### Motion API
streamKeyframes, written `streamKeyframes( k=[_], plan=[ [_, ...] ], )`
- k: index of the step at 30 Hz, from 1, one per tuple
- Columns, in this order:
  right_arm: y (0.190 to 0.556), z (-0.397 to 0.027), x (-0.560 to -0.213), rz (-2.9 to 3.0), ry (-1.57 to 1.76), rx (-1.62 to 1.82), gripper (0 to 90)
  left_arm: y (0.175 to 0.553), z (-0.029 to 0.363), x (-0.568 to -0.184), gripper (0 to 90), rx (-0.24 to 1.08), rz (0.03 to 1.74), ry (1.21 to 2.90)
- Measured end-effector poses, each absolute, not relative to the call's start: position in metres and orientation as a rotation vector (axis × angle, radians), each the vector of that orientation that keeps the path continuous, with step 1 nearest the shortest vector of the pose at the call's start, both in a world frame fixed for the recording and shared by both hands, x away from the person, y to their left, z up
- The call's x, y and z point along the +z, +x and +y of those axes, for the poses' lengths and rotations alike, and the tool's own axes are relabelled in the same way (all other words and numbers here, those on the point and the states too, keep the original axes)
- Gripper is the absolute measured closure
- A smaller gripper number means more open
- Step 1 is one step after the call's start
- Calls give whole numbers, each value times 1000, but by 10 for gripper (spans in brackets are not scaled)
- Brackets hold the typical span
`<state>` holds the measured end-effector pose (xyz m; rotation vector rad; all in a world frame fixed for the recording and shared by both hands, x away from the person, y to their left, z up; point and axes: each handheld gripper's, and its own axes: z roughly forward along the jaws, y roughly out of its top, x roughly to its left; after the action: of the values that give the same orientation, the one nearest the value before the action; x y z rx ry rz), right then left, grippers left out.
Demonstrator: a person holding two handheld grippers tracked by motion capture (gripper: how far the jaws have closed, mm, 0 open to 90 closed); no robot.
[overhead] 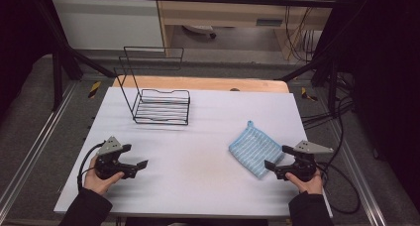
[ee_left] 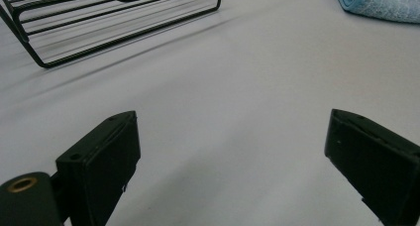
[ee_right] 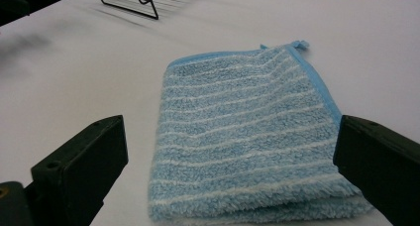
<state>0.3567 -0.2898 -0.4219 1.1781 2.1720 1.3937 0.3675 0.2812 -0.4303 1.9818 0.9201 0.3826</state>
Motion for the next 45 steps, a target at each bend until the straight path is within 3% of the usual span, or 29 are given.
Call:
streamKeyframes(
  k=[29, 35, 40, 45],
  plan=[
    [362, -251, -413, 2235, 1140, 1335, 42, 367, 284, -431, 73, 405, 926, 1977],
    [367, -229, -415, 2293, 1113, 1236, 142, 367, 284, -431, 74, 408, 925, 1977],
    [371, -211, -420, 2362, 1075, 1168, 357, 367, 285, -431, 75, 410, 930, 1976],
    [378, -196, -430, 2414, 1072, 1102, 511, 367, 285, -431, 78, 412, 933, 1975]
  ],
)
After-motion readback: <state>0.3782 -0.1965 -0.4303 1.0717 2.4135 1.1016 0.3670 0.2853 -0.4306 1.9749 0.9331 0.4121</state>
